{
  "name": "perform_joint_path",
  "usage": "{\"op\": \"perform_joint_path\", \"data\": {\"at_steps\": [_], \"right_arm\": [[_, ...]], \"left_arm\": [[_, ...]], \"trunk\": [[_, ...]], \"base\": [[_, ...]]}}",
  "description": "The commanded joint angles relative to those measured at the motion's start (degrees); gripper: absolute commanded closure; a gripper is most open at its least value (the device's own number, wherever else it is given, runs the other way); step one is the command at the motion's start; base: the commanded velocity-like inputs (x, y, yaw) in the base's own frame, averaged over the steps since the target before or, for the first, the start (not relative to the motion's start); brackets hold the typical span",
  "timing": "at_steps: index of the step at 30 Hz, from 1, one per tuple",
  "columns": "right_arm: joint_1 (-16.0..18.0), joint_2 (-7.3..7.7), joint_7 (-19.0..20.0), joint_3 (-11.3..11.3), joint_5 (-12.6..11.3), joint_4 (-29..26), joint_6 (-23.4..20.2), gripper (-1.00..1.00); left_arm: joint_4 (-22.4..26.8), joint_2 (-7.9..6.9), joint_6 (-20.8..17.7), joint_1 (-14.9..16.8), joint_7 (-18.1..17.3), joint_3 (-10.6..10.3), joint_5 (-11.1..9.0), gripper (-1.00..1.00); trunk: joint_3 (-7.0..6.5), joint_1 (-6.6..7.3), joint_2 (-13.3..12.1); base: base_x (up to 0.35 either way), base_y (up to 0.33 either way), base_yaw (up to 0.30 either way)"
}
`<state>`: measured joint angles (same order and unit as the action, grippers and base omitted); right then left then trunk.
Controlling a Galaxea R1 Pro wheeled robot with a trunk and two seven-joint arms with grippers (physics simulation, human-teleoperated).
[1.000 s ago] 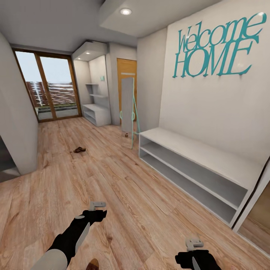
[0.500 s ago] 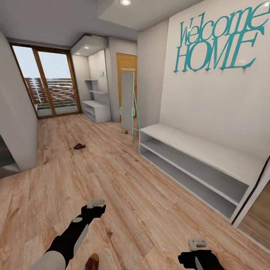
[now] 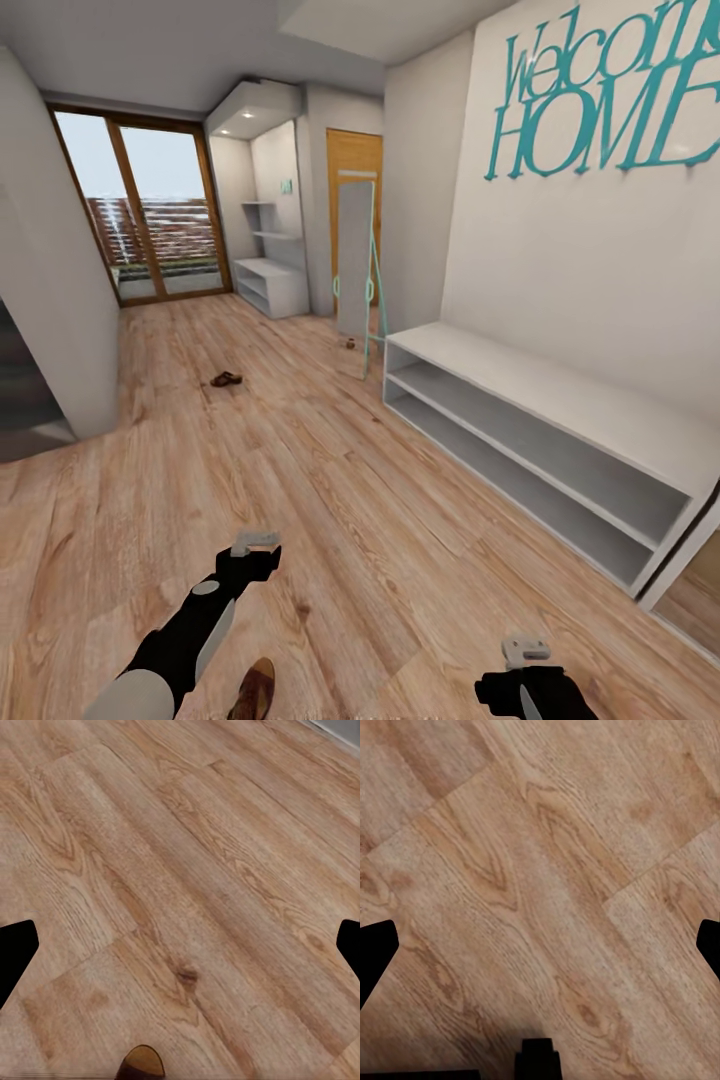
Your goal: Pick up the two gym shoes and the two sandals from the corridor floor and place them onto the hallstand (shoe rack) in the corridor, making sure they are on the rack and not on the floor. Arrange them so the two gym shoes are next to each other and the two sandals are next to each other.
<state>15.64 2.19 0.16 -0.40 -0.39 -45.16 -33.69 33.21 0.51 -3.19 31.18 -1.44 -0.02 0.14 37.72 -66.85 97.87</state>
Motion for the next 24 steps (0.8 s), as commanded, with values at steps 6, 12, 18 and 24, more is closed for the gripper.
{"op": "perform_joint_path", "data": {"at_steps": [6, 12, 18, 24], "right_arm": [[0.01, 0.05, 0.02, -0.04, -0.07, -0.1, -0.32, -1.0], [0.01, 0.09, 0.02, -0.04, -0.12, -0.1, -0.34, -1.0], [0.01, 0.09, 0.02, -0.04, -0.13, -0.1, -0.37, -1.0], [0.01, 0.09, 0.02, -0.04, -0.12, -0.1, -0.41, -1.0]], "left_arm": [[0.1, 0.0, -0.33, 0.02, -0.14, 0.02, 0.03, -1.0], [0.1, 0.01, -0.26, 0.02, -0.14, 0.0, -0.04, -1.0], [0.1, 0.02, -0.24, 0.02, -0.14, -0.06, -0.05, -1.0], [0.03, 0.02, -0.24, 0.02, -0.16, -0.07, -0.05, -1.0]], "trunk": [[1.64, -1.32, 2.45], [3.26, -2.64, 4.86], [4.9, -3.95, 7.26], [6.55, -5.27, 9.67]], "base": [[0.0, 0.0, 0.183], [0.0, 0.0, 0.082], [0.0, 0.0, 0.012], [0.0, 0.0, 0.0]]}}
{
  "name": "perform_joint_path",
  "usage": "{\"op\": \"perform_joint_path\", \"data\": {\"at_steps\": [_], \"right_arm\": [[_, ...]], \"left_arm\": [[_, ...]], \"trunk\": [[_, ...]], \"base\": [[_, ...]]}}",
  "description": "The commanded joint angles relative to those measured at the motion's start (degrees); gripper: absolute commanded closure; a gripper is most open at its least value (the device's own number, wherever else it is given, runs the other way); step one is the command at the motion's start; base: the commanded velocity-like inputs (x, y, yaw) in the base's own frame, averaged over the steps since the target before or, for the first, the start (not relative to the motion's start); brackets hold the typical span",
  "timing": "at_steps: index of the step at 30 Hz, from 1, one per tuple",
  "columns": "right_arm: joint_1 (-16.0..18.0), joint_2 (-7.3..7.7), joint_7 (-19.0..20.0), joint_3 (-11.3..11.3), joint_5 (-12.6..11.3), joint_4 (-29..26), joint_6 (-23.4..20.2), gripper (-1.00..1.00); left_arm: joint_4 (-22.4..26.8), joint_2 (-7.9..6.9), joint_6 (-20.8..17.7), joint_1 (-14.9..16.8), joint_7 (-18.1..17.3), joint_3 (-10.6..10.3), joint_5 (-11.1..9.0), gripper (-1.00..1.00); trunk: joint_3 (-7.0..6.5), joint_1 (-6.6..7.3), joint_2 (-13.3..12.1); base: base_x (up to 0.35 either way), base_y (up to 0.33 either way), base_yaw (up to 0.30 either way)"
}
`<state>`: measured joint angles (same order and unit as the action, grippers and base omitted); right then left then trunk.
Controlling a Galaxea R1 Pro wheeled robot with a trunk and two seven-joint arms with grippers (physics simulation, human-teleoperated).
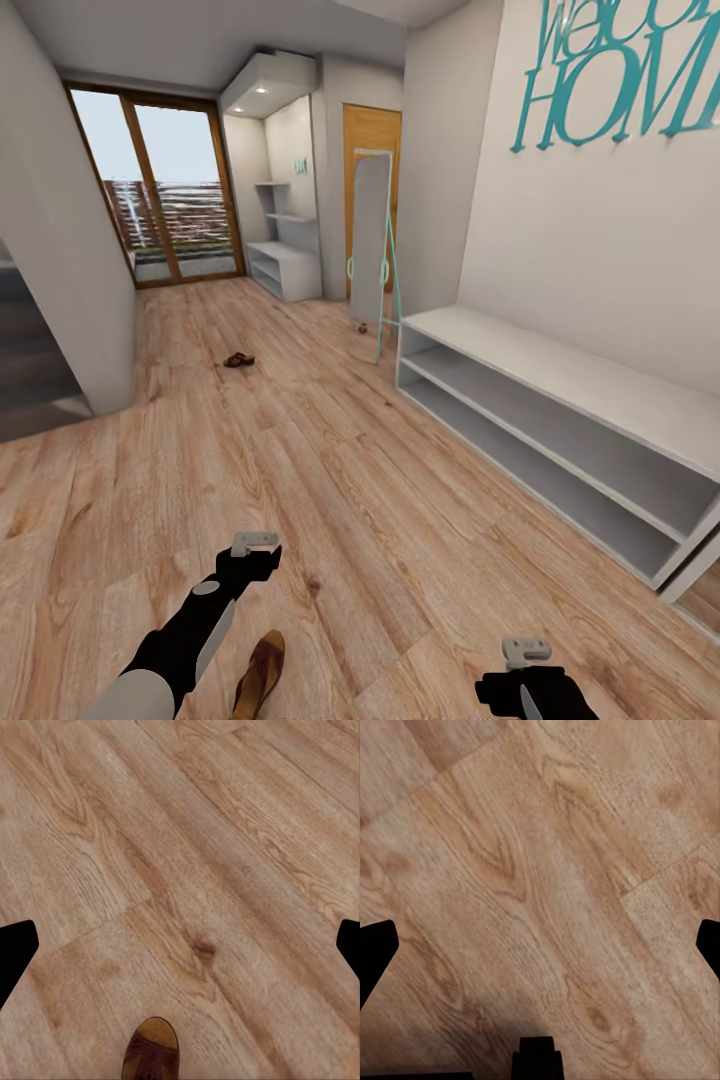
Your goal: Pick up the two gym shoes and the two sandals from the corridor floor and place them onto the hallstand (shoe rack) in the corridor, making sure they are on the rack and not on the floor. Arrange them so the two gym shoes are next to each other and the two sandals are next to each other.
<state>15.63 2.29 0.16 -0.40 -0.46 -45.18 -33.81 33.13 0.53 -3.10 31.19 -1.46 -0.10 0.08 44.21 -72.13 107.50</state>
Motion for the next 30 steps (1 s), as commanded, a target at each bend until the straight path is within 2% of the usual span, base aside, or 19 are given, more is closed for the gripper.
{"op": "perform_joint_path", "data": {"at_steps": [1, 22, 30], "right_arm": [[0.02, 0.0, 0.02, -0.04, -0.05, -0.09, -0.29, -1.0], [0.02, 0.0, 0.02, -0.04, 0.02, -0.09, -0.29, -1.0], [0.02, 0.0, 0.02, -0.04, 0.01, -0.09, -0.29, -1.0]], "left_arm": [[0.13, 0.0, -0.33, 0.01, -0.15, 0.02, 0.01, -1.0], [0.09, -0.09, -0.24, 0.01, -0.21, 0.1, 0.01, -1.0], [0.09, -1.39, -0.18, -0.05, -0.21, -0.14, 0.17, -1.0]], "trunk": [[0.34, -0.22, 0.44], [6.1, -4.83, 8.86], [8.29, -6.59, 12.07]], "base": [[0.0, 0.0, 0.0], [0.0, 0.0, 0.0], [0.0, 0.0, 0.0]]}}
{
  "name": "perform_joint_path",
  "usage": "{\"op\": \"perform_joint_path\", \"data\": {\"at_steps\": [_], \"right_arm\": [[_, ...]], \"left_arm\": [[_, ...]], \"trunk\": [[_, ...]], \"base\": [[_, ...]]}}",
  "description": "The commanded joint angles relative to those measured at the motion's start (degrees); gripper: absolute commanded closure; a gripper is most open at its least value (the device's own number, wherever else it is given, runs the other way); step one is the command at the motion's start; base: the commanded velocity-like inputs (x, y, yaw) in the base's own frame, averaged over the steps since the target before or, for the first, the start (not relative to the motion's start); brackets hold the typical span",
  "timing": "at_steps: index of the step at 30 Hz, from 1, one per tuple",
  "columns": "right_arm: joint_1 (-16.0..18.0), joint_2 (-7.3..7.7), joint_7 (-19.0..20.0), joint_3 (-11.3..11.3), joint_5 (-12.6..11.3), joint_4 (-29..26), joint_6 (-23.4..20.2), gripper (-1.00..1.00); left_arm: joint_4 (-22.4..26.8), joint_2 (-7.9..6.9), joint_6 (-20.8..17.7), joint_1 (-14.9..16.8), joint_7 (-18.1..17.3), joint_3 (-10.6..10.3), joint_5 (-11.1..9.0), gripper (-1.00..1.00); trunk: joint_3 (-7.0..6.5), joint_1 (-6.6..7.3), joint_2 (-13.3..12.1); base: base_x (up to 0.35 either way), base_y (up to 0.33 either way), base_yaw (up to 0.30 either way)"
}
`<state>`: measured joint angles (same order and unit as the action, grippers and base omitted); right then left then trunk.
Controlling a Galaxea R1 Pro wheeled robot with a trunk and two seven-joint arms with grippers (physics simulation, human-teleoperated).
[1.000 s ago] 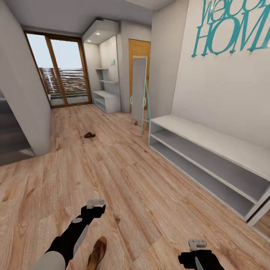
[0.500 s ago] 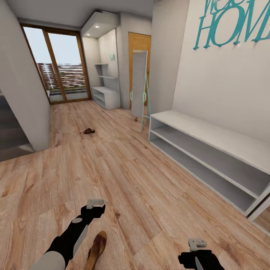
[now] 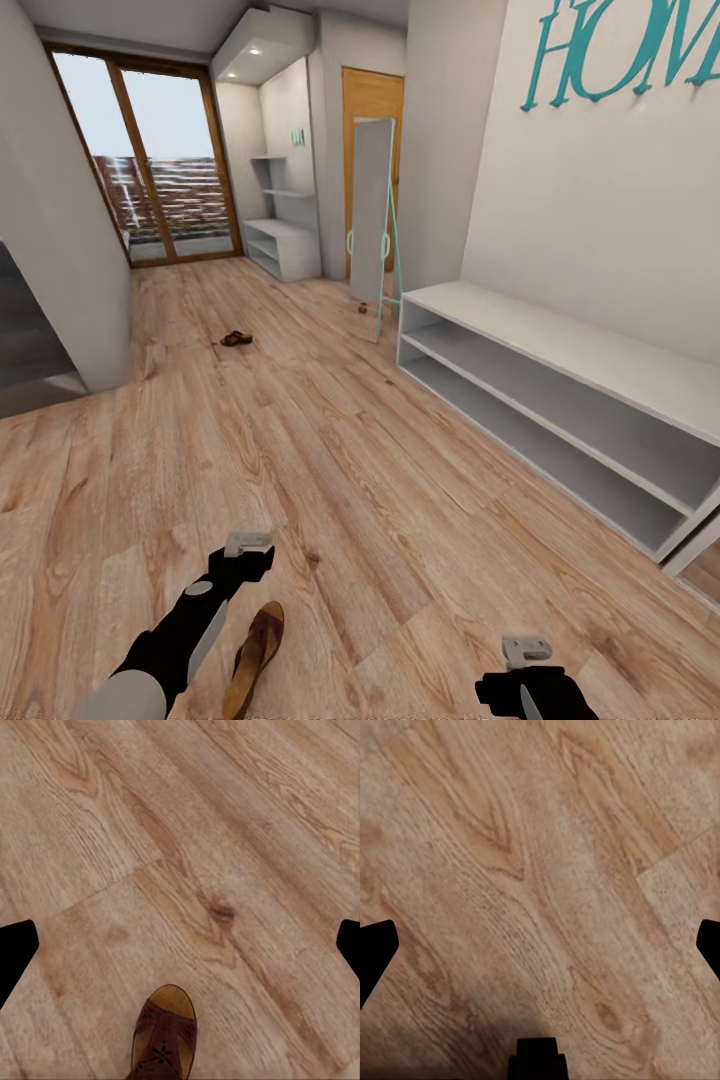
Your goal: Pick up the two gym shoes and the two sandals from the corridor floor and place them onto the hallstand (shoe rack) in the corridor, making sure they are on the rack and not on the floor. Arrange them so the two gym shoes are next to each other and the two sandals are next to each other.
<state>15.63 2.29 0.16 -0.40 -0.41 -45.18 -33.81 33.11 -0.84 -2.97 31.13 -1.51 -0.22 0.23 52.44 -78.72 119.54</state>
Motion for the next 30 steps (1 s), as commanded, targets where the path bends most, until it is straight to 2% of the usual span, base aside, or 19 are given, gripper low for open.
{"op": "perform_joint_path", "data": {"at_steps": [1, 9, 15, 23, 30], "right_arm": [[0.02, 0.0, 0.02, -0.04, -0.04, -0.09, -0.29, -1.0], [0.02, 0.0, 0.02, -0.04, -0.04, -0.09, -0.29, -1.0], [0.02, 0.0, 0.02, -0.04, -0.09, -0.09, -0.29, -1.0], [0.02, 0.0, 0.02, -0.04, -0.04, -0.09, -0.29, -1.0], [0.02, 0.0, 0.02, -0.04, -0.05, -0.09, -0.29, -1.0]], "left_arm": [[0.11, -0.06, -0.31, 0.0, -0.16, -0.04, 0.06, -1.0], [-0.56, -0.29, -0.11, -0.02, -0.16, -0.13, 2.21, -1.0], [-2.34, -0.3, 3.24, -0.02, -0.16, -0.13, 2.6, -1.0], [-2.87, -0.31, 4.03, -0.02, -0.16, -0.13, 4.54, -1.0], [-3.5, -0.38, 4.11, -0.02, -0.16, -0.05, 5.01, -1.0]], "trunk": [[0.33, -0.22, 0.44], [2.53, -1.97, 3.65], [4.18, -3.29, 6.05], [6.37, -5.05, 9.26], [8.29, -6.59, 12.07]], "base": [[0.0, 0.0, 0.0], [0.0, 0.0, 0.0], [0.0, 0.0, 0.0], [0.0, 0.0, 0.0], [0.0, 0.0, 0.0]]}}
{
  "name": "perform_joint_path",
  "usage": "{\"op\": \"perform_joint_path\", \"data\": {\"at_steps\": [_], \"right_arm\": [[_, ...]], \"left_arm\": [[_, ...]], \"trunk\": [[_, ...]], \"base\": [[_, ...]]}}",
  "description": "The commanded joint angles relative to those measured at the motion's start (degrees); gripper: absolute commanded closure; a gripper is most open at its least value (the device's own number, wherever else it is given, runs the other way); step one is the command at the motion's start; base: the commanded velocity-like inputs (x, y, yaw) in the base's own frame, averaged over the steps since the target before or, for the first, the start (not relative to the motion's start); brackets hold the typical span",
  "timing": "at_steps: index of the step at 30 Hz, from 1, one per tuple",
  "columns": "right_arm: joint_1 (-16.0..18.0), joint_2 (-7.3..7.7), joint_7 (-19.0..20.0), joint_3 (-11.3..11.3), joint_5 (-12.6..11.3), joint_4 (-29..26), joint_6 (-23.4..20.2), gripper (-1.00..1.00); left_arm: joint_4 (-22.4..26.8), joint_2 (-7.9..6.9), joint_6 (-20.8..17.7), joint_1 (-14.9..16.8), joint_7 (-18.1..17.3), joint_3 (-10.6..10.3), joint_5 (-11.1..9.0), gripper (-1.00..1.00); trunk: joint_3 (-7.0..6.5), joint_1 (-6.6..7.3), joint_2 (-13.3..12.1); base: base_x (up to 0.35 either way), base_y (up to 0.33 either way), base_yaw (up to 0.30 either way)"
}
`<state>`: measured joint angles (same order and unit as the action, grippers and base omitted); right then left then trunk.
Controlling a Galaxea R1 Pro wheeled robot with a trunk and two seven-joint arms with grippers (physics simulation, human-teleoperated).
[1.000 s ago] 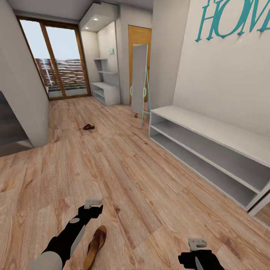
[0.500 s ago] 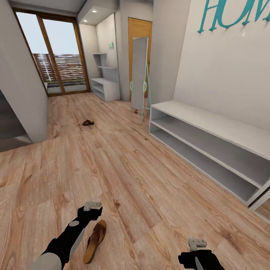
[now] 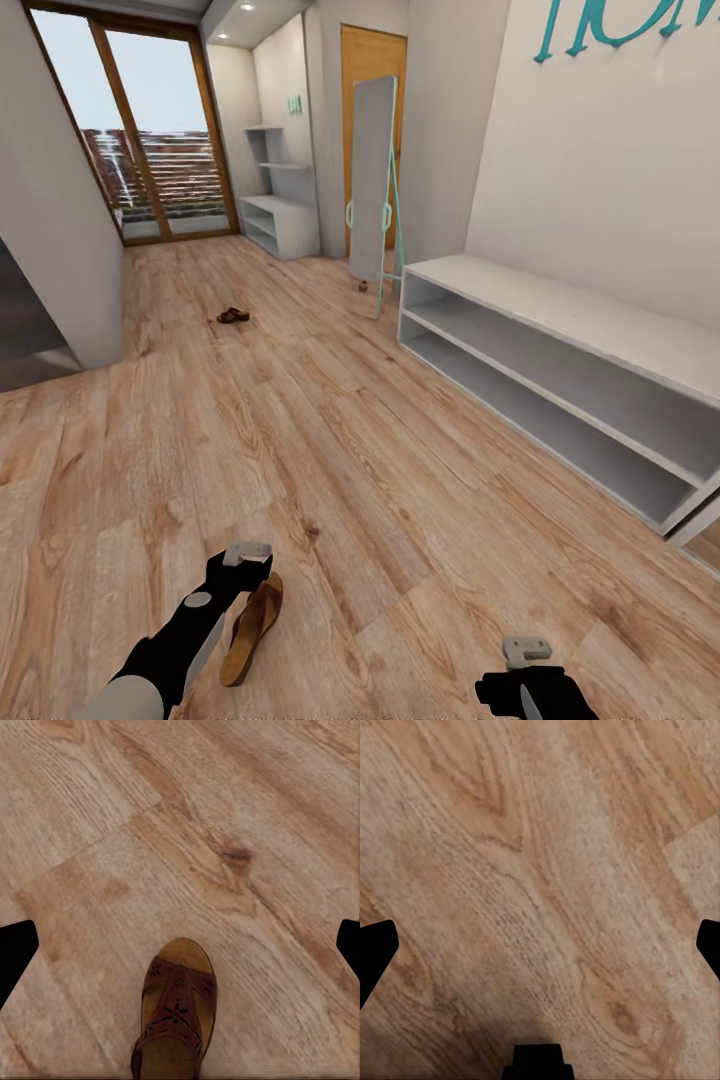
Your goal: Pick up the two gym shoes and the two sandals from the corridor floor and place them onto the hallstand (shoe rack) in the corridor, making sure they are on the rack and not on the floor. Arrange them so the two gym shoes are next to each other and the two sandals are next to each other.
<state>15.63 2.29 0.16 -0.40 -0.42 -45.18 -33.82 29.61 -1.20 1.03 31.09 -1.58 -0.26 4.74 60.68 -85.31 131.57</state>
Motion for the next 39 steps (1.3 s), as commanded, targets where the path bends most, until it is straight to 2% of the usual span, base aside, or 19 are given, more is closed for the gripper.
{"op": "perform_joint_path", "data": {"at_steps": [1, 6, 14, 19, 22, 26, 35, 39], "right_arm": [[0.01, 0.0, 0.02, -0.04, -0.03, -0.08, -0.28, -1.0], [0.01, 0.0, 0.02, -0.04, -0.03, -0.08, -0.28, -1.0], [0.01, 0.0, 0.02, -0.04, -0.06, -0.08, -0.28, -1.0], [0.01, 0.0, 0.02, -0.04, -0.07, -0.08, -0.28, -1.0], [0.01, 0.0, 0.02, -0.04, -0.08, -0.08, -0.28, -1.0], [0.01, 0.0, 0.02, -0.04, -0.08, -0.08, -0.28, -1.0], [0.01, 0.0, 0.02, -0.04, -0.1, -0.08, -0.28, -1.0], [0.01, 0.0, 0.02, -0.04, -0.11, -0.08, -0.28, -1.0]], "left_arm": [[-0.03, -0.12, 0.11, 0.02, -0.09, -0.01, 0.51, -1.0], [-0.07, -1.05, 0.19, 0.02, -0.09, -0.01, 0.53, -1.0], [-0.22, -1.23, 0.38, 0.02, -0.02, -0.01, 0.49, -1.0], [-2.22, -1.73, 2.55, 0.02, 0.06, 0.05, 0.5, -1.0], [-3.38, -1.89, 5.26, 0.02, 0.08, 0.02, 0.52, -1.0], [-4.55, -1.94, 6.84, 0.02, 0.09, 0.05, 0.52, -1.0], [-5.4, -1.96, 7.38, 0.02, 0.22, 0.08, 0.53, -1.0], [-5.44, -1.96, 7.4, 0.04, 0.26, 0.12, 0.53, -1.0]], "trunk": [[0.33, -0.21, 0.44], [1.7, -1.31, 2.44], [3.89, -3.07, 5.65], [5.27, -4.17, 7.65], [5.55, -4.17, 7.65], [5.93, -4.17, 7.65], [6.34, -4.17, 7.65], [7.33, -5.05, 9.26]], "base": [[0.0, 0.0, 0.0], [0.0, 0.0, 0.0], [0.0, 0.0, 0.0], [0.0, 0.0, 0.0], [0.0, 0.0, 0.0], [0.0, 0.0, 0.0], [0.0, 0.0, 0.0], [0.0, 0.0, 0.0]]}}
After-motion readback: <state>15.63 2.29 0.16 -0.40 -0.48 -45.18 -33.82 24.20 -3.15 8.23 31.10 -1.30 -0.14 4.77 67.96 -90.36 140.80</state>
